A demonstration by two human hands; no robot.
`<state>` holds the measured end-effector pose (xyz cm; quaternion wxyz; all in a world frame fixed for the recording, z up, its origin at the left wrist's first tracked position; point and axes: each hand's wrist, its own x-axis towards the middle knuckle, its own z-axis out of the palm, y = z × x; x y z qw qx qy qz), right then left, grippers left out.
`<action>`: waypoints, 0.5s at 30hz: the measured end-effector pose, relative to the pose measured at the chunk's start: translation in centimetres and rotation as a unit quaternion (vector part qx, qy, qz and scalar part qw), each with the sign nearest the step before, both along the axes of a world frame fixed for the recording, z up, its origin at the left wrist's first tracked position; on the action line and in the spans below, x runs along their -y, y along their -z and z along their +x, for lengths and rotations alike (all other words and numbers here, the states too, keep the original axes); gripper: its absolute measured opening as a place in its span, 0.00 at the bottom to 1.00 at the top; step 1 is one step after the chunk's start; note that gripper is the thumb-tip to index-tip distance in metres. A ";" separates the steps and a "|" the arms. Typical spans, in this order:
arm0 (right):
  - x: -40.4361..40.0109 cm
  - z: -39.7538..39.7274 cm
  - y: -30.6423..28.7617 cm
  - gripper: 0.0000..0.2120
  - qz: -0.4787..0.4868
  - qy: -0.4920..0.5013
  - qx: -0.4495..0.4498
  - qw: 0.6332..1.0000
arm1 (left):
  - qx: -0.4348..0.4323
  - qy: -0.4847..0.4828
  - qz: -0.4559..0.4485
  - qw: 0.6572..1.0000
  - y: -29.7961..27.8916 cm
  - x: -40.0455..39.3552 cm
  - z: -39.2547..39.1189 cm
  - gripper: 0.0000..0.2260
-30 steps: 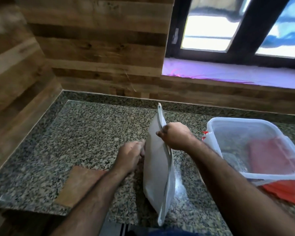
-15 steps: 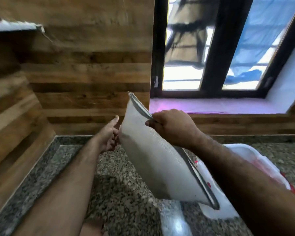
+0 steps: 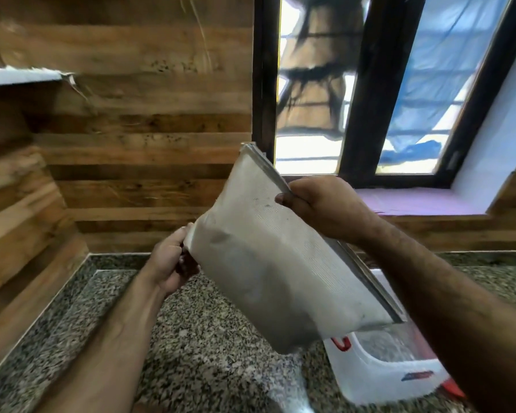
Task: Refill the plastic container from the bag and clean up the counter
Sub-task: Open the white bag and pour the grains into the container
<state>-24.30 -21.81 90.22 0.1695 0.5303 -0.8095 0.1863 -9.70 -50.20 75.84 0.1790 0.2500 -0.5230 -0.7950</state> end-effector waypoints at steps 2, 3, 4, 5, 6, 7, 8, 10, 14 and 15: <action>-1.5 -1.3 0.7 0.26 -0.048 -0.004 0.023 0.999 | -0.040 -0.009 -0.004 0.999 -2.4 -2.7 -0.1 0.14; -2.2 -2.0 0.9 0.26 -0.069 -0.006 0.034 0.997 | -0.055 -0.014 -0.011 0.998 -3.8 -4.0 -0.2 0.16; -2.9 -2.7 1.2 0.25 -0.086 -0.012 0.052 0.995 | -0.067 -0.020 -0.020 0.997 -5.2 -5.2 -0.4 0.18; -3.6 -3.3 1.4 0.23 -0.099 -0.019 0.077 0.992 | -0.077 -0.034 -0.030 0.996 -6.3 -6.2 -0.5 0.19; -4.4 -3.9 1.7 0.21 -0.109 -0.024 0.101 0.989 | -0.083 -0.041 -0.044 0.995 -7.7 -7.3 -0.7 0.20; -5.1 -4.5 1.8 0.20 -0.113 -0.027 0.121 0.986 | -0.085 -0.052 -0.061 0.993 -8.7 -8.2 -1.0 0.21; -5.8 -5.1 2.1 0.20 -0.114 -0.029 0.137 0.984 | -0.090 -0.059 -0.069 0.992 -9.8 -9.3 -1.3 0.21; -7.2 -6.5 2.9 0.21 -0.114 -0.031 0.165 0.979 | -0.094 -0.077 -0.081 0.989 -11.4 -11.5 -2.1 0.21; -9.4 -9.1 4.7 0.29 -0.128 -0.029 0.199 0.971 | -0.090 -0.104 -0.115 0.984 -13.8 -16.1 -3.4 0.17; -9.9 -9.7 5.2 0.30 -0.133 -0.031 0.212 0.968 | -0.090 -0.106 -0.123 0.983 -14.0 -16.7 -3.7 0.17</action>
